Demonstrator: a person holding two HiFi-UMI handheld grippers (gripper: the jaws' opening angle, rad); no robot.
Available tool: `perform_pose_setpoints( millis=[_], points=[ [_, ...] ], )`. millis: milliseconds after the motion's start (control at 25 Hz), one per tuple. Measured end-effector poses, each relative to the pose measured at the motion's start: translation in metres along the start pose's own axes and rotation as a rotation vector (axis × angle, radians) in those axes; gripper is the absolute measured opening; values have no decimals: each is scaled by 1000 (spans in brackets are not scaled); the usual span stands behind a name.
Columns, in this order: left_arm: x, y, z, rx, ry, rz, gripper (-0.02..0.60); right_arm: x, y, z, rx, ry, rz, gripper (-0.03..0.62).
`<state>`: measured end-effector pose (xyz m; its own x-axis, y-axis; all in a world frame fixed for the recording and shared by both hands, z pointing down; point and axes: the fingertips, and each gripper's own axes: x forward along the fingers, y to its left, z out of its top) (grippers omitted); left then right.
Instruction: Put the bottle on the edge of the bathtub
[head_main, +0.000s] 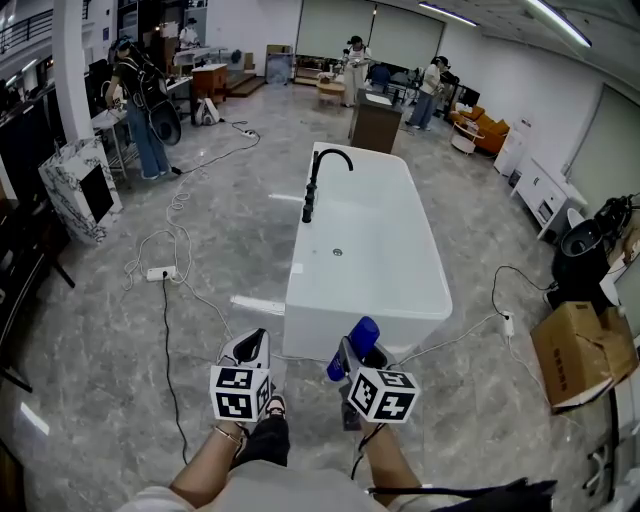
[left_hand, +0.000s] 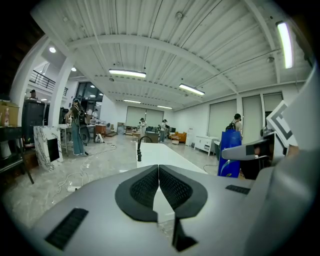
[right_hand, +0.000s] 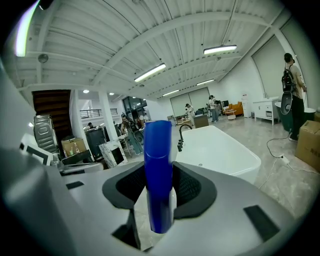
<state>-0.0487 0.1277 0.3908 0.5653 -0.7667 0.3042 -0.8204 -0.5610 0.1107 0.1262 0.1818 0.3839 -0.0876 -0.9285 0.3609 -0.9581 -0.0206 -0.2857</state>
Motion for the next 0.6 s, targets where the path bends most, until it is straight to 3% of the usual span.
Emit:
perform_pose_setpoints(
  millis=[600],
  points=[
    [64, 14, 22, 8, -18, -57, 17, 52, -12, 21, 1, 1, -16, 172]
  ],
)
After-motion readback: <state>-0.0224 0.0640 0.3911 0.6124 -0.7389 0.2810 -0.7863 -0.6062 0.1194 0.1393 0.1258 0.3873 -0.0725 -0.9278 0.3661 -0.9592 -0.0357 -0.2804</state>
